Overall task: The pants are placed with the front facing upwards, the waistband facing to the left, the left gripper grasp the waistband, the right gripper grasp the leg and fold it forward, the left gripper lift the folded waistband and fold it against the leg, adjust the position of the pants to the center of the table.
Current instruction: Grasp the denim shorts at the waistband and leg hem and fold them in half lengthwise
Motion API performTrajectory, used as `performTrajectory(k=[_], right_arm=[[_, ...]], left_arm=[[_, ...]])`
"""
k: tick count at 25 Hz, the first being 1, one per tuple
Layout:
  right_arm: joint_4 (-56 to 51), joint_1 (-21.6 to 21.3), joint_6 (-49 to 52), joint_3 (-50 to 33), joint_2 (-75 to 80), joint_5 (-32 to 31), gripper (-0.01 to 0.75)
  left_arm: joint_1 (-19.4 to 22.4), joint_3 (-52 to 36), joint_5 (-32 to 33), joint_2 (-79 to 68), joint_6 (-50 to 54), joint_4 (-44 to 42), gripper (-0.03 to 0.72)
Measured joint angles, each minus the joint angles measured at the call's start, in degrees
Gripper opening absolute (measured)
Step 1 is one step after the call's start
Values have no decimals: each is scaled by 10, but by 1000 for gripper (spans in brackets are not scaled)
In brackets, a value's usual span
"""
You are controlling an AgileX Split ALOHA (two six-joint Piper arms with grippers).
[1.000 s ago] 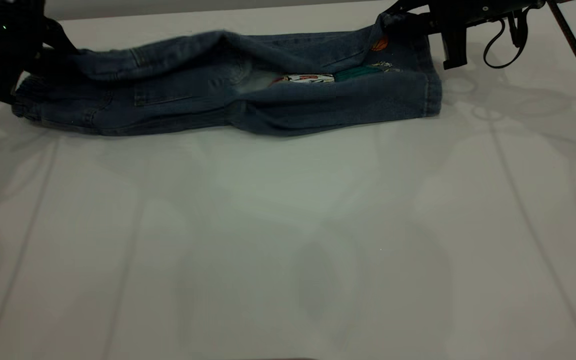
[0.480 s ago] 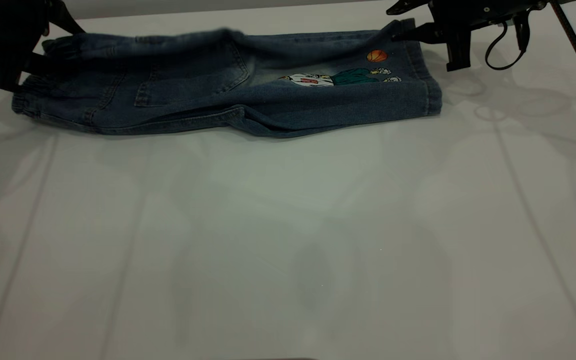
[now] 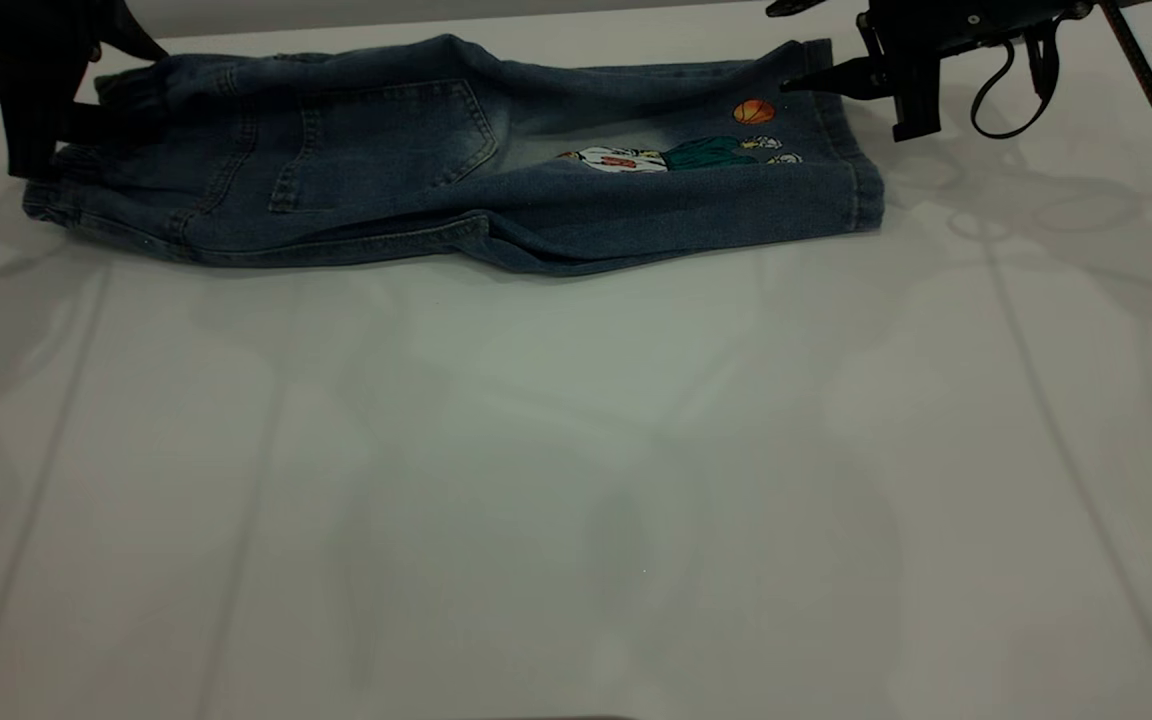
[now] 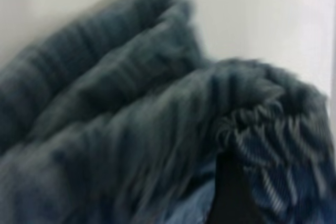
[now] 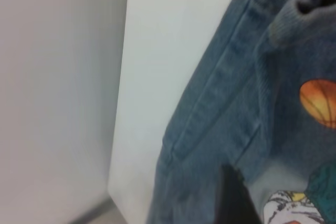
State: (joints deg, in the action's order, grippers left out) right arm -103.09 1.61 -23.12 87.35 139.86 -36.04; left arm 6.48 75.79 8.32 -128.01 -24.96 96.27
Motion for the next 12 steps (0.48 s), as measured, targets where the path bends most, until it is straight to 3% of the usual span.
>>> performTrajectory(k=[6,12], right_arm=[[0,0,-49,0,0,-28,348],[0,0,-79,0,0,-67,348]], left_arm=[[0,28,75,0,-126,3,445],[0,30,173,0,-168,-23,482]])
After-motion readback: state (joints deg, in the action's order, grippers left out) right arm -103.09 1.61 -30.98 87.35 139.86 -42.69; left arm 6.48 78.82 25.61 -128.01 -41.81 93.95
